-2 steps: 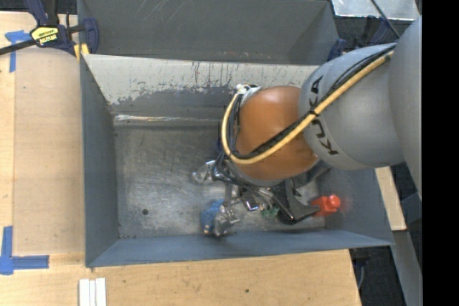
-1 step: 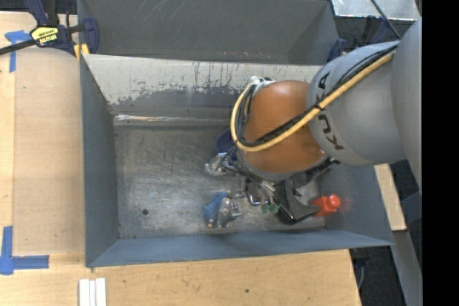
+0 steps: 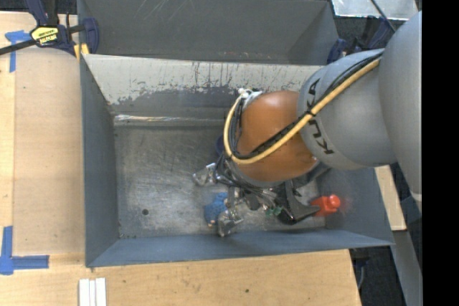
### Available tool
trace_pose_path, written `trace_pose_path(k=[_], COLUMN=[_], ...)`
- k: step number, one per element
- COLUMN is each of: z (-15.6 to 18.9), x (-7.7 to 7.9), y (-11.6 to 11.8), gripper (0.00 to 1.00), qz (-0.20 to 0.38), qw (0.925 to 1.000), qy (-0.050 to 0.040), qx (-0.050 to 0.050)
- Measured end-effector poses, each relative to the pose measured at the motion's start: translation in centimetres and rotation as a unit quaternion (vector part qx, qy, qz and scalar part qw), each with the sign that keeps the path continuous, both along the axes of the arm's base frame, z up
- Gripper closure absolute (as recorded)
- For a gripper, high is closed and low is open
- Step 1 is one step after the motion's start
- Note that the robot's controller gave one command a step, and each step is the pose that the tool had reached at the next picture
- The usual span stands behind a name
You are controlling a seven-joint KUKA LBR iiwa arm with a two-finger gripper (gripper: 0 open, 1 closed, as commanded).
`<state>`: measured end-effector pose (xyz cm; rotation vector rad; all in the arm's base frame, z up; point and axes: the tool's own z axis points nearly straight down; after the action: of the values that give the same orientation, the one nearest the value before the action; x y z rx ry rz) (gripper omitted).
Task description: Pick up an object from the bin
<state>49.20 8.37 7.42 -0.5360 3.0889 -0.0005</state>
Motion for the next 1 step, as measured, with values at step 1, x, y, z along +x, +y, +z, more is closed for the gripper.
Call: trace_pose_path(k=[1], z=[-0.03], x=[1.07], y=[-4.02], gripper=[0.00], qz=[-0.102], qw=[0.9947], qy=[-0.0011], qx=[0.004])
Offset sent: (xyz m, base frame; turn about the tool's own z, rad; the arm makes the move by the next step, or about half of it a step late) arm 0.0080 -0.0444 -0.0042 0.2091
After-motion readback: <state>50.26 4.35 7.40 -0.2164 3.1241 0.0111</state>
